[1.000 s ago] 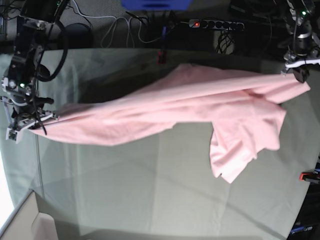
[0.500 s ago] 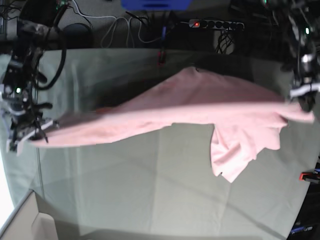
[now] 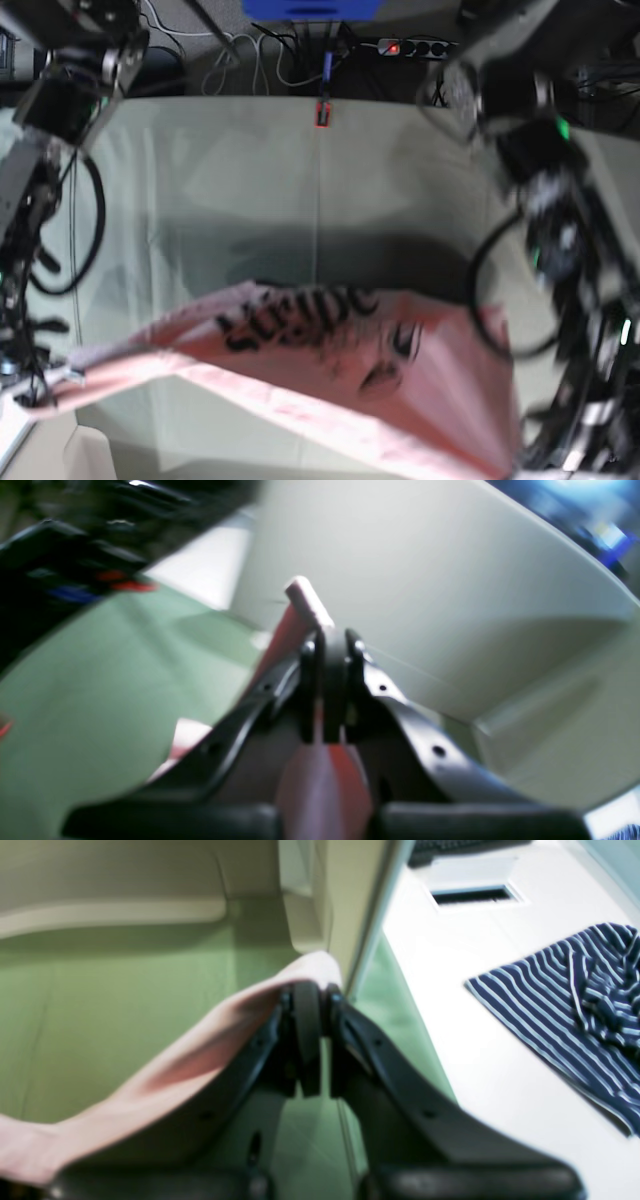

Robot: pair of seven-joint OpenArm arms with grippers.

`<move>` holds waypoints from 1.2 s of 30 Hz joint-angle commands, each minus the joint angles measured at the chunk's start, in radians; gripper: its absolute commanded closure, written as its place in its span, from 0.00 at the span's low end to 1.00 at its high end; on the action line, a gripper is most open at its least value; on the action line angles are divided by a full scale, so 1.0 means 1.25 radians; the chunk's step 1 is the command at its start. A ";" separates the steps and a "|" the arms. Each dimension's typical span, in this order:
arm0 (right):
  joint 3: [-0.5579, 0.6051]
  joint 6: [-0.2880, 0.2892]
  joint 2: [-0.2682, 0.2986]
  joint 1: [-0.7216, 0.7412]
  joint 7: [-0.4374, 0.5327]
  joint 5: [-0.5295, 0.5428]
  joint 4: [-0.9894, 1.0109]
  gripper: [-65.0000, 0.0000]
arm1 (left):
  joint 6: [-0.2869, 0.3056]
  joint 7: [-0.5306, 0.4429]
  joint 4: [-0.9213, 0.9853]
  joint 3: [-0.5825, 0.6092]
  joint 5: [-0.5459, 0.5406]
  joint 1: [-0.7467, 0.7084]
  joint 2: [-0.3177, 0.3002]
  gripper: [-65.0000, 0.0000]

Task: Layout the t-shirt on the table in an organized manner, then fold the t-shirt properly
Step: 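Lift the shirt with both grippers and swing it up to spread it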

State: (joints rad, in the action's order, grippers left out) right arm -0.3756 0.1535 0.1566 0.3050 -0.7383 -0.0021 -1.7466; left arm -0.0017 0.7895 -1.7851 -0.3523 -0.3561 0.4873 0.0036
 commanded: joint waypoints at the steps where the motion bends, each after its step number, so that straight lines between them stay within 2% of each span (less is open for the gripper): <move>1: -0.001 -0.002 0.014 0.044 0.033 0.002 -0.014 1.00 | -0.004 -0.034 0.011 0.003 0.006 0.061 -0.006 1.00; 11: 0.003 -0.006 0.101 0.318 0.033 0.002 0.125 1.00 | -0.004 -0.034 0.337 0.007 0.008 0.476 -0.031 1.00; 16: 0.003 -0.007 0.133 0.423 0.033 0.001 0.162 1.00 | -0.004 -0.036 0.390 0.006 0.004 0.563 -0.039 1.00; 26: 0.003 -0.007 0.160 0.559 0.032 0.002 0.136 1.00 | -0.004 -0.034 0.390 0.005 0.007 0.562 -0.073 1.00; 28: 0.003 -0.007 0.161 0.552 0.016 0.002 0.102 1.00 | -0.003 -0.033 0.385 0.004 0.001 0.533 -0.104 1.00; 32: -0.002 -0.004 0.161 0.469 -0.065 0.005 0.000 1.00 | -0.003 -0.033 0.383 0.003 -0.001 0.464 -0.123 1.00; 36: -0.003 -0.003 0.138 0.283 -0.115 0.006 -0.148 1.00 | -0.002 -0.023 0.287 -0.043 -0.016 0.330 -0.137 1.00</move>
State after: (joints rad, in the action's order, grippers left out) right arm -0.3767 0.1532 0.3157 0.6281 -0.9039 0.0097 -1.9255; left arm -0.0082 0.7982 -1.4067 -0.4053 -0.3725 0.8509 -0.1520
